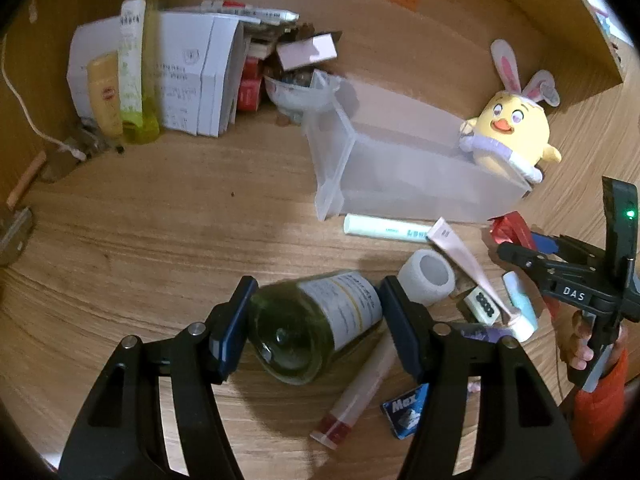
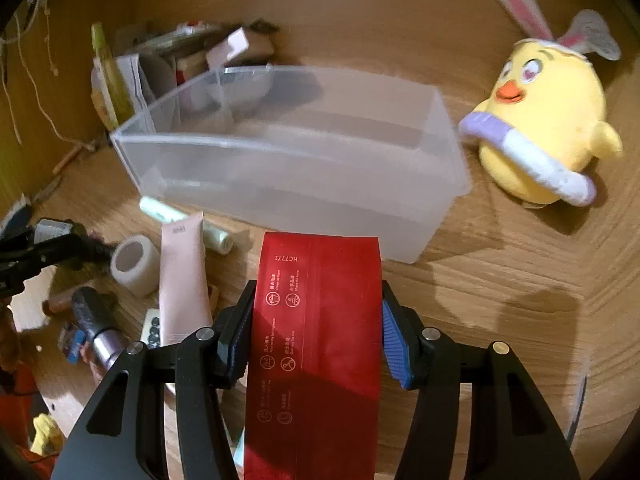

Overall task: Organize objects
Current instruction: 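Grasp the red packet with the right tool while the left tool grasps the green bottle, then carry both items into the clear box and open both tools to release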

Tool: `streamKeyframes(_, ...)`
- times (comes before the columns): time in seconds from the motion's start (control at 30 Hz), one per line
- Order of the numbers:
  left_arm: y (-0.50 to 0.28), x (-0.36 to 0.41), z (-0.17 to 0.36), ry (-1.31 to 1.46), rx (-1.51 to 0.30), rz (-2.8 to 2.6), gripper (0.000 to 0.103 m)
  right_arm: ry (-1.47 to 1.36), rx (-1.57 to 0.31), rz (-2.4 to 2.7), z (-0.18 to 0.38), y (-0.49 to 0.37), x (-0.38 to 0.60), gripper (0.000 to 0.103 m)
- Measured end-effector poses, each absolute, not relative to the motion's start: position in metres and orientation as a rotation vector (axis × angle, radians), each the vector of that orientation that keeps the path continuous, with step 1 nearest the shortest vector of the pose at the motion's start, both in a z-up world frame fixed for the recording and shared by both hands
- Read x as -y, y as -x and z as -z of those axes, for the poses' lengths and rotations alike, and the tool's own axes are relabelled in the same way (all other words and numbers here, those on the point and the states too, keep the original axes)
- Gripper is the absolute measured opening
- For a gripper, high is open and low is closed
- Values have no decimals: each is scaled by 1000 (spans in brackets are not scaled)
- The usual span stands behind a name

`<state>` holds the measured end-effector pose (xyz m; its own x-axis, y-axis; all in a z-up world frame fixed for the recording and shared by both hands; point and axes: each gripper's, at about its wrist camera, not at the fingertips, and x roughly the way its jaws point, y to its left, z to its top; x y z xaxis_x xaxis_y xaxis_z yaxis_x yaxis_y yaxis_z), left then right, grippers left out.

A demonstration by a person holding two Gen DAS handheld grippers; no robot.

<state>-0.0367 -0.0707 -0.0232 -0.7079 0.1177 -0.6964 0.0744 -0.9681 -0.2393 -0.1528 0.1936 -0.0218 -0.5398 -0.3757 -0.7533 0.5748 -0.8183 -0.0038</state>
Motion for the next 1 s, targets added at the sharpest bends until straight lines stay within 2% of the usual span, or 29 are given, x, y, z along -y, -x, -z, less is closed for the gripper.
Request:
streamKeyframes(0.1, 33, 70, 14, 1151, 372, -2886, 61, -1018, -335, 2367, 12, 147, -199, 51)
streamKeyframes(0.23, 32, 68, 3, 1107, 360, -2898, 49, -967, -310, 2382, 0, 141, -204, 51)
streamKeyframes(0.33, 33, 64, -3, 1081, 321, -2932, 46, -935, -296, 2382, -7, 136, -206, 51)
streamKeyframes(0.6, 38, 61, -14, 1046, 330, -2926, 45, -890, -270, 2367, -15, 131, -199, 51)
streamKeyframes(1.0, 37, 56, -56, 892, 286, -2963, 45, -788, -232, 2388, -43, 129, -200, 51)
